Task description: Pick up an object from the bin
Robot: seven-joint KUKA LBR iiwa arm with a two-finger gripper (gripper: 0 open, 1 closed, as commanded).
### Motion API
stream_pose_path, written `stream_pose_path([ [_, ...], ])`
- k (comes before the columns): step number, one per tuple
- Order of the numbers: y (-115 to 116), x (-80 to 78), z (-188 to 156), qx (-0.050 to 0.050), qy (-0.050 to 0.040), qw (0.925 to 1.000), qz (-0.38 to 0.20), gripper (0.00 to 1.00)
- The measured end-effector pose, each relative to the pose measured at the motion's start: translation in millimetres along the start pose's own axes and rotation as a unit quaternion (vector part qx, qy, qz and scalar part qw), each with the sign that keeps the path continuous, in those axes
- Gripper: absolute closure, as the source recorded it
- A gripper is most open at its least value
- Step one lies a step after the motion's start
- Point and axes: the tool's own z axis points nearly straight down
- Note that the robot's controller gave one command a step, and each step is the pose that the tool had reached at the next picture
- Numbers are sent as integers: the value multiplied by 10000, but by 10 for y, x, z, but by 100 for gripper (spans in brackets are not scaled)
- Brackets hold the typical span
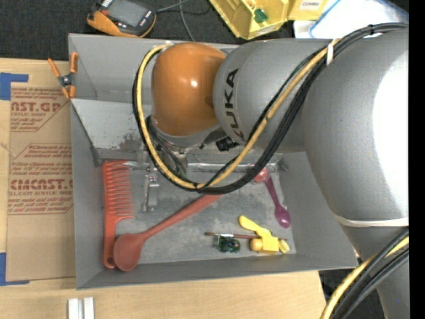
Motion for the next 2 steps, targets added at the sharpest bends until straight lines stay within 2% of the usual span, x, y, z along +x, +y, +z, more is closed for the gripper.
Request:
stream_pose_path([
  [1, -13, -19, -52, -7, -37, 10000, 14, 0],
  [2, -1047, 41, 909, 4, -29, 9737, -2279, 0],
])
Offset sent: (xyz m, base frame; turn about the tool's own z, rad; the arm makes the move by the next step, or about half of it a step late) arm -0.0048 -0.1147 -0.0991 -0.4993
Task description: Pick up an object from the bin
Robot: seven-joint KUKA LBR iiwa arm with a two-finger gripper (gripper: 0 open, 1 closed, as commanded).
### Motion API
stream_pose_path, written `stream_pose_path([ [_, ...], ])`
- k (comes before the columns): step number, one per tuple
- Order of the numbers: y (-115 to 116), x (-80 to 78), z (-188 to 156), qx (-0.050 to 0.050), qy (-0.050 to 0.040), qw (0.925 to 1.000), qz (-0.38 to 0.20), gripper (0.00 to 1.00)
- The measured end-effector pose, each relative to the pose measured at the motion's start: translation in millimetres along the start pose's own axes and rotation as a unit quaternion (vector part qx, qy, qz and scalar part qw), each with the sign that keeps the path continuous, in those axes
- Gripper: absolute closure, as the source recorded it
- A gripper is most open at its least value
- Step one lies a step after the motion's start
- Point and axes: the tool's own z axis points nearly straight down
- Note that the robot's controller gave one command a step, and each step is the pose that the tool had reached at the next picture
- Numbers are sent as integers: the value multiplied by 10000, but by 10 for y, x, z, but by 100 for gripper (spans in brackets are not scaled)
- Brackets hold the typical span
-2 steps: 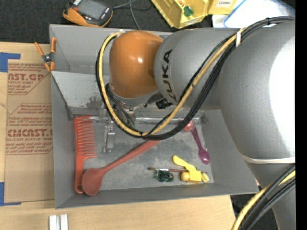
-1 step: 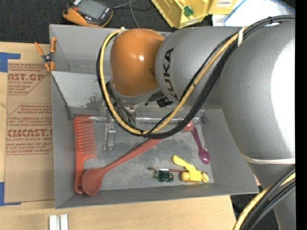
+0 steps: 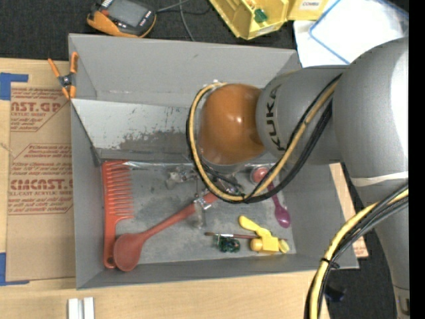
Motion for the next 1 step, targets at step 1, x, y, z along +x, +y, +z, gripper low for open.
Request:
stream_pose_path([
  [1, 1457, 299, -648, -28, -26, 9961, 886, 0],
])
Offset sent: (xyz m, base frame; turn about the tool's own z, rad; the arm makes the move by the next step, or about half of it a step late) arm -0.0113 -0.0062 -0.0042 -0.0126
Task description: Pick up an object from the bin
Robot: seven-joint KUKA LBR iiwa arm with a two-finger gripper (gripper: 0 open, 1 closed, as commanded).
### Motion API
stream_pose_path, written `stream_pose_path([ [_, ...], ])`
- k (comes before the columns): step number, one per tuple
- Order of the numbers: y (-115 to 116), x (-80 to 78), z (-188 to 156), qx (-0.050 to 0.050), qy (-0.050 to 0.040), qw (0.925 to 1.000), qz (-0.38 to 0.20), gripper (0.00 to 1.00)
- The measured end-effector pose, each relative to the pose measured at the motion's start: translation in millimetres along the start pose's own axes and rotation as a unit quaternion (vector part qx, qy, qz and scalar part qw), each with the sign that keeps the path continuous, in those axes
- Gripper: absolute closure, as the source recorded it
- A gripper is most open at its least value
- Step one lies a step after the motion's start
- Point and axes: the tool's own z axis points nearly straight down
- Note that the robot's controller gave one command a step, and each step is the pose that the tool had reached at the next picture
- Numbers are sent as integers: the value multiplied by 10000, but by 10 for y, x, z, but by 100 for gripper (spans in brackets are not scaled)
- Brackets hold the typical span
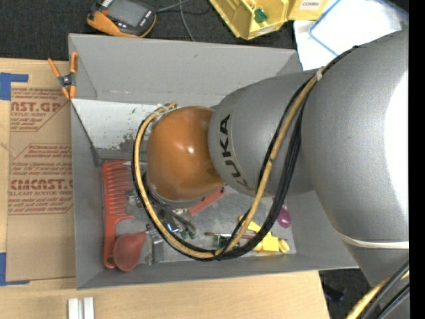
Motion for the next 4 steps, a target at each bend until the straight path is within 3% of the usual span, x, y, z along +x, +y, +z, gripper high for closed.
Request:
stream_pose_path([
  [1, -1469, -421, 708, 44, 55, 9958, -911, 0],
  [2, -468, -231, 717, 3, 12, 9816, -1910, 0],
  [3, -1385, -410, 693, 41, 34, 9952, -979, 100],
  [4, -1381, -409, 688, 36, 35, 9952, -978, 100],
])
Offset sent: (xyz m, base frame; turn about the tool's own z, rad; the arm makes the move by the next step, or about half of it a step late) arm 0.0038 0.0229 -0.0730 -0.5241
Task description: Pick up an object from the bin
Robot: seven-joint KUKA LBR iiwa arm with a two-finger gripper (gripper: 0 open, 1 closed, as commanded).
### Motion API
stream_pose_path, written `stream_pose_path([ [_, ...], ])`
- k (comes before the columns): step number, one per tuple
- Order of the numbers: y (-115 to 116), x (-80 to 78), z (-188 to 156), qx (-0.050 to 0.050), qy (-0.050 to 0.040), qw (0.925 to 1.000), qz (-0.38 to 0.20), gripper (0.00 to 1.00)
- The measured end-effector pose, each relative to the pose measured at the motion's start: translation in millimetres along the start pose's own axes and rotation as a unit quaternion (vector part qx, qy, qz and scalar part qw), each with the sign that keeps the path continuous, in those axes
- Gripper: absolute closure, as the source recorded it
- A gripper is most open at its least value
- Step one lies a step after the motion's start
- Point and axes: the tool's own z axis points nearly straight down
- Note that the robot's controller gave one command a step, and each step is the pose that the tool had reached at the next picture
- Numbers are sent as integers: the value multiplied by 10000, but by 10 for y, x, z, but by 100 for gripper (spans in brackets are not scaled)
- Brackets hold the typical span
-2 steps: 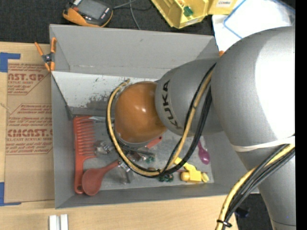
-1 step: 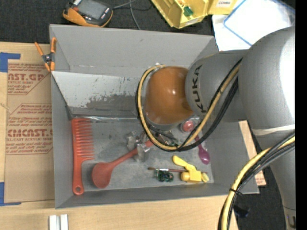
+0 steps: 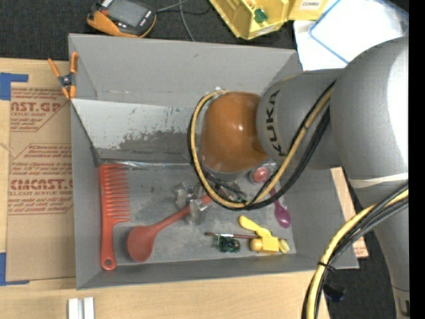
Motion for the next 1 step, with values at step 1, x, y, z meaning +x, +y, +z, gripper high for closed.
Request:
stream_pose_path([
  [1, 13, 12, -253, -11, 21, 10000, 0, 100],
])
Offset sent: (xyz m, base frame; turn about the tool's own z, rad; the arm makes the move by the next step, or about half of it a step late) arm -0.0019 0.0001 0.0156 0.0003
